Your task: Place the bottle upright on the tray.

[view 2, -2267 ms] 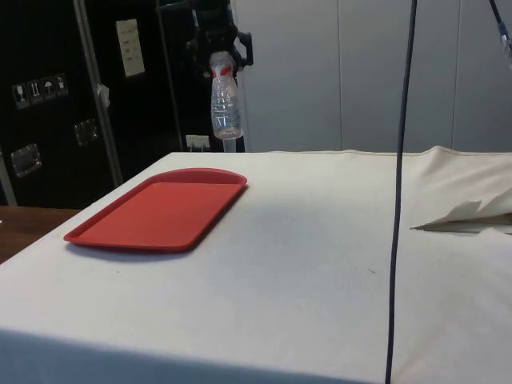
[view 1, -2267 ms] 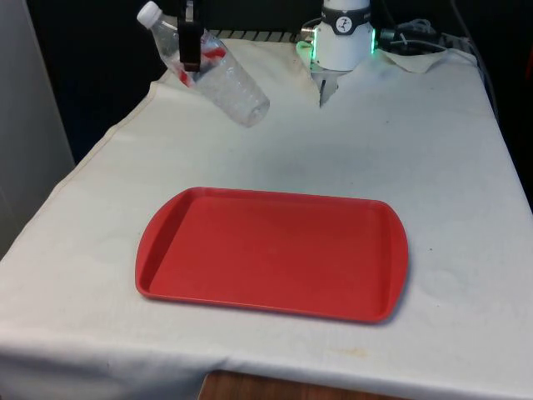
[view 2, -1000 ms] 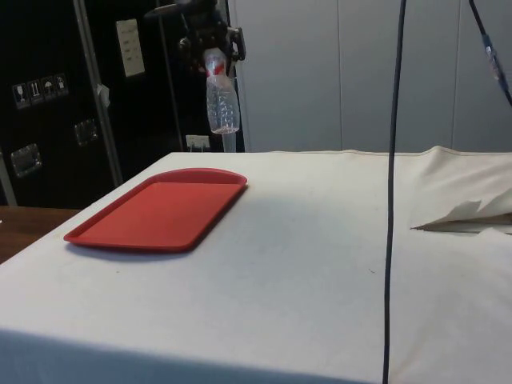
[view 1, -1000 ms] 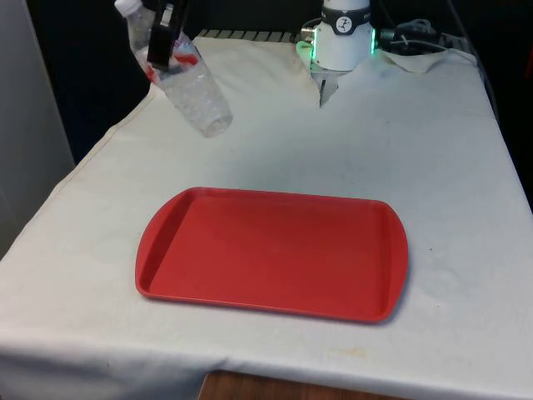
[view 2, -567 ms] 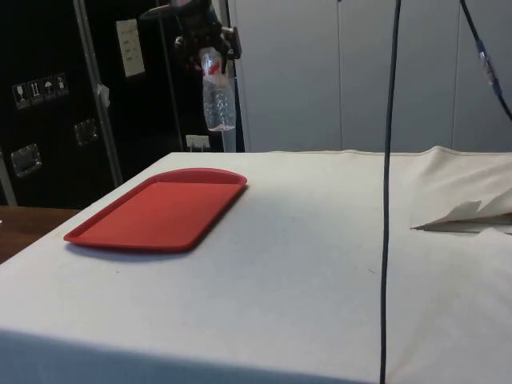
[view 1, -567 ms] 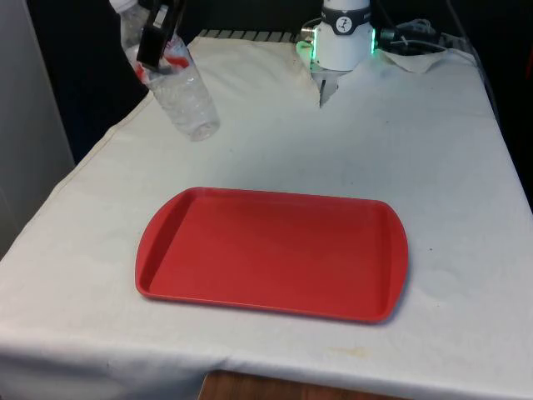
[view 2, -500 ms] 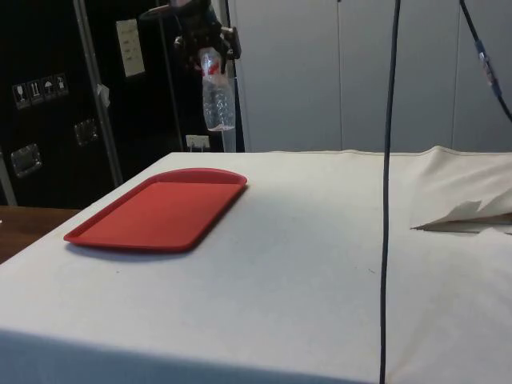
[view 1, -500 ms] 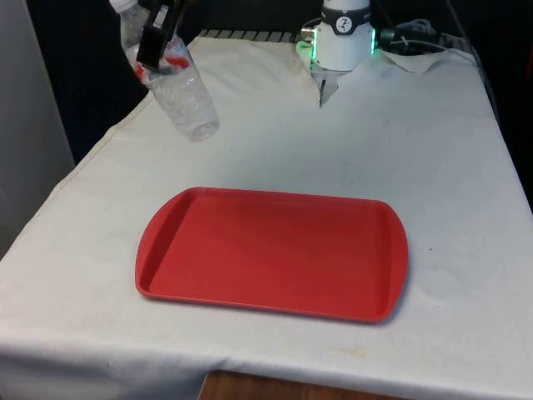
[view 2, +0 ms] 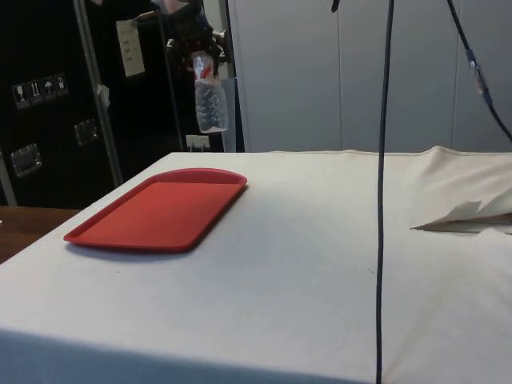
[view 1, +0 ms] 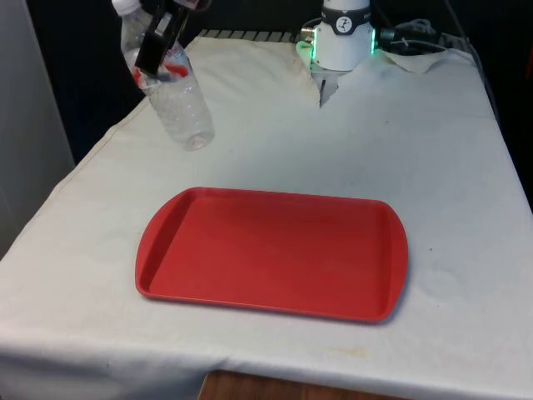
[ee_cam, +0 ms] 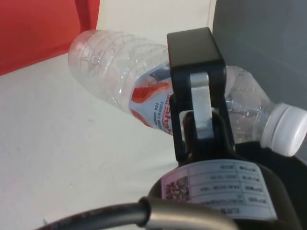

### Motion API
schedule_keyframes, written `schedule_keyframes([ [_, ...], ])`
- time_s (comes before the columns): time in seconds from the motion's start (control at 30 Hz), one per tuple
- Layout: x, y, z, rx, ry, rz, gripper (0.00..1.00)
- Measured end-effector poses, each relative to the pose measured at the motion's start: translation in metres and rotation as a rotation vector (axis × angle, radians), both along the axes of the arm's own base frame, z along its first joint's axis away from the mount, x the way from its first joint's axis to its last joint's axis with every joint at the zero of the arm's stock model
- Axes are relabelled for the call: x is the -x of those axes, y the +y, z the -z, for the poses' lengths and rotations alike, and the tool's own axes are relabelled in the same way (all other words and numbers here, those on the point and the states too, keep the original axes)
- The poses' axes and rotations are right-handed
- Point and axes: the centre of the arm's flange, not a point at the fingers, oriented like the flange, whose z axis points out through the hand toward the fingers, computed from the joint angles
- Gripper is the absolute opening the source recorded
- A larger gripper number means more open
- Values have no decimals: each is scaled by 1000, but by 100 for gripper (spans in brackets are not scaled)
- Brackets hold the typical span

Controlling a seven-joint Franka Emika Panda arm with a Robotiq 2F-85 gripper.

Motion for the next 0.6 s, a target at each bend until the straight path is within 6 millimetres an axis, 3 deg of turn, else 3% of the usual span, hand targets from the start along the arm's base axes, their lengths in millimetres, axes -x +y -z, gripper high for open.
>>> schedule_keyframes([
  [0.6, -18, 16, 10, 94, -32, 34, 0],
])
